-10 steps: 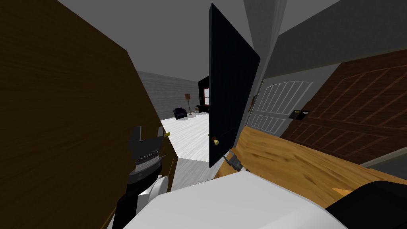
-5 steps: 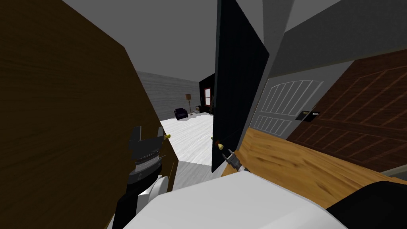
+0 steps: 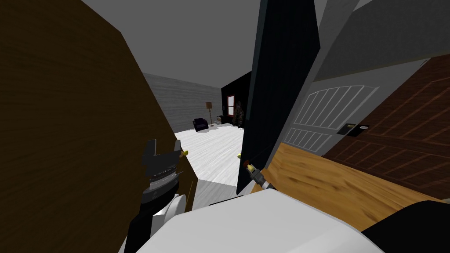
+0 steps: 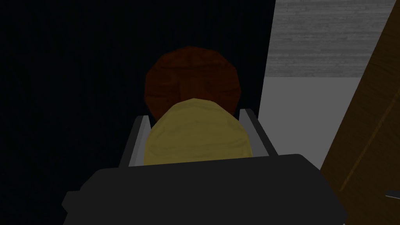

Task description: Push the door open

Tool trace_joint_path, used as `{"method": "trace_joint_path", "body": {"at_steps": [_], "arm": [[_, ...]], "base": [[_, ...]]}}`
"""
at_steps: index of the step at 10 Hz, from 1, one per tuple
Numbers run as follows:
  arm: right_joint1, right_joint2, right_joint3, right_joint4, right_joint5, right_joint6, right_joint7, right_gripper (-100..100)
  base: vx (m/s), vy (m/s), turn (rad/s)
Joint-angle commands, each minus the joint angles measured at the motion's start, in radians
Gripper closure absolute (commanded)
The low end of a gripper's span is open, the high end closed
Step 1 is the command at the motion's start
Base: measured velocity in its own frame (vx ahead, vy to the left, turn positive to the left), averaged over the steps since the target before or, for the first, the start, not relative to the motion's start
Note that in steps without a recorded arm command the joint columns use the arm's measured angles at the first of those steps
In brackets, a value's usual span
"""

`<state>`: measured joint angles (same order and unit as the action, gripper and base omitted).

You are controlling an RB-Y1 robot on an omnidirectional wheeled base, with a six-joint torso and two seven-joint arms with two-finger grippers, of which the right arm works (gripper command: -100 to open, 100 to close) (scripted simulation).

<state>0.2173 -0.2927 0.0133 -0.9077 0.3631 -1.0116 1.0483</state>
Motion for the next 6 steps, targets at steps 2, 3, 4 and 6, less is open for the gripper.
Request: {"method": "trace_joint_path", "body": {"at_steps": [2,3,4,6], "arm": [[0.001,0.000,0.001,0.000,0.000,-0.001,0.000,100],[0.001,0.000,0.001,0.000,0.000,-0.001,0.000,100],[0.001,0.000,0.001,0.000,0.000,-0.001,0.000,100],[0.006,0.002,0.003,0.000,-0.005,0.000,-0.029,100]], "base": [[-0.022,-0.013,0.009],[-0.014,-0.007,-0.002],[-0.008,-0.003,-0.006],[0.010,-0.001,0.007]]}}
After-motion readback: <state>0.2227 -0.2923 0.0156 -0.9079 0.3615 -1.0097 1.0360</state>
